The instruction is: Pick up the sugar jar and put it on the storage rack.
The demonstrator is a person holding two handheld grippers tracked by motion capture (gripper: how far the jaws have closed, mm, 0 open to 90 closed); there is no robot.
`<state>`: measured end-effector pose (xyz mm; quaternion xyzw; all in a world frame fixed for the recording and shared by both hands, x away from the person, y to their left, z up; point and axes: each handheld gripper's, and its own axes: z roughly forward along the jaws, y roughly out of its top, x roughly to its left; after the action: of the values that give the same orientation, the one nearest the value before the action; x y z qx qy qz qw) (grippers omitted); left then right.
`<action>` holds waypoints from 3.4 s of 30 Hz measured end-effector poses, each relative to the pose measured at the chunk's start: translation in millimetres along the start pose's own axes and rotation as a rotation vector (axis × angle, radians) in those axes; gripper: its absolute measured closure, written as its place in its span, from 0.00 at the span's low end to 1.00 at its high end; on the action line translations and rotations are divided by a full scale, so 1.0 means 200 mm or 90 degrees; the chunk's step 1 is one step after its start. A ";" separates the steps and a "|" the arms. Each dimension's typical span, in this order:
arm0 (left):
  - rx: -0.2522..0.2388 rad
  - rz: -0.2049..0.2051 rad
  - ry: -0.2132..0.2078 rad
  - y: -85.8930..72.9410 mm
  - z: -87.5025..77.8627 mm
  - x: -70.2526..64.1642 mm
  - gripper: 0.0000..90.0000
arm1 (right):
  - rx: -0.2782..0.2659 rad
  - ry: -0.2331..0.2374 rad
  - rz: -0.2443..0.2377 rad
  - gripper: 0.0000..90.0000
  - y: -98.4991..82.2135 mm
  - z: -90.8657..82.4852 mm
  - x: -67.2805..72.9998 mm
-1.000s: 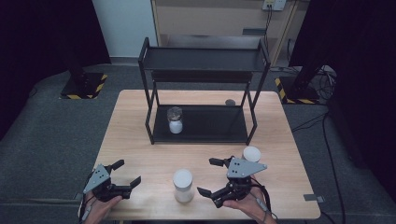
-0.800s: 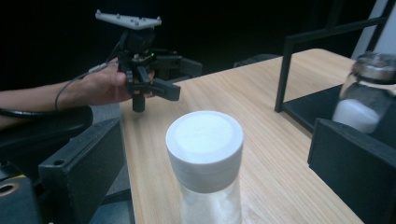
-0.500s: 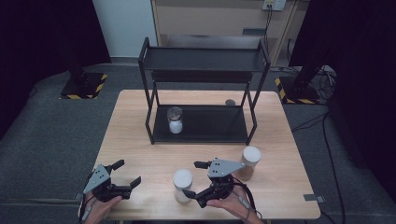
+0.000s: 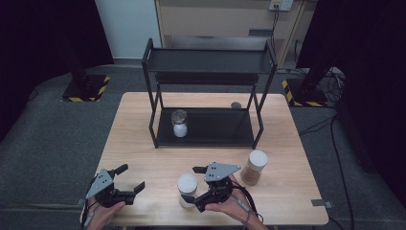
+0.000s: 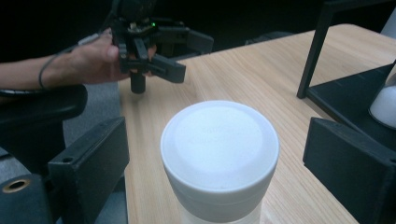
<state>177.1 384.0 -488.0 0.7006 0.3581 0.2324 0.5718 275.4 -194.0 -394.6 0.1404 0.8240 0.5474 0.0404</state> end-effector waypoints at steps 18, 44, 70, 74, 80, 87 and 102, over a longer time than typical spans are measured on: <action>0.001 0.000 0.000 0.00 0.00 0.00 0.01 | 0.055 -0.002 -0.024 0.22 0.06 0.06 0.00; 0.001 0.001 -0.002 0.00 0.00 0.00 0.01 | 0.083 -0.006 -0.034 0.38 0.11 0.08 0.00; -0.002 -0.001 -0.005 0.00 0.00 0.00 0.01 | 0.084 -0.073 0.005 0.38 0.29 0.01 -0.08; -0.001 0.000 -0.006 0.00 0.00 0.00 0.01 | 0.075 -0.091 0.011 0.38 0.33 -0.01 -0.10; 0.001 0.002 -0.005 0.00 0.00 0.00 0.01 | 0.065 -0.121 0.023 0.38 0.38 -0.03 -0.12; 0.005 0.009 -0.005 0.00 0.01 0.00 0.01 | 0.058 -0.153 0.029 0.38 0.45 -0.02 -0.15; 0.005 0.008 -0.009 0.00 0.01 0.00 0.01 | 0.058 -0.225 0.058 0.38 0.57 0.02 -0.27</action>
<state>178.1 382.9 -487.4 0.7064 0.3506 0.2296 0.5704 348.7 -163.6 -296.4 0.2731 0.8208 0.4776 0.1534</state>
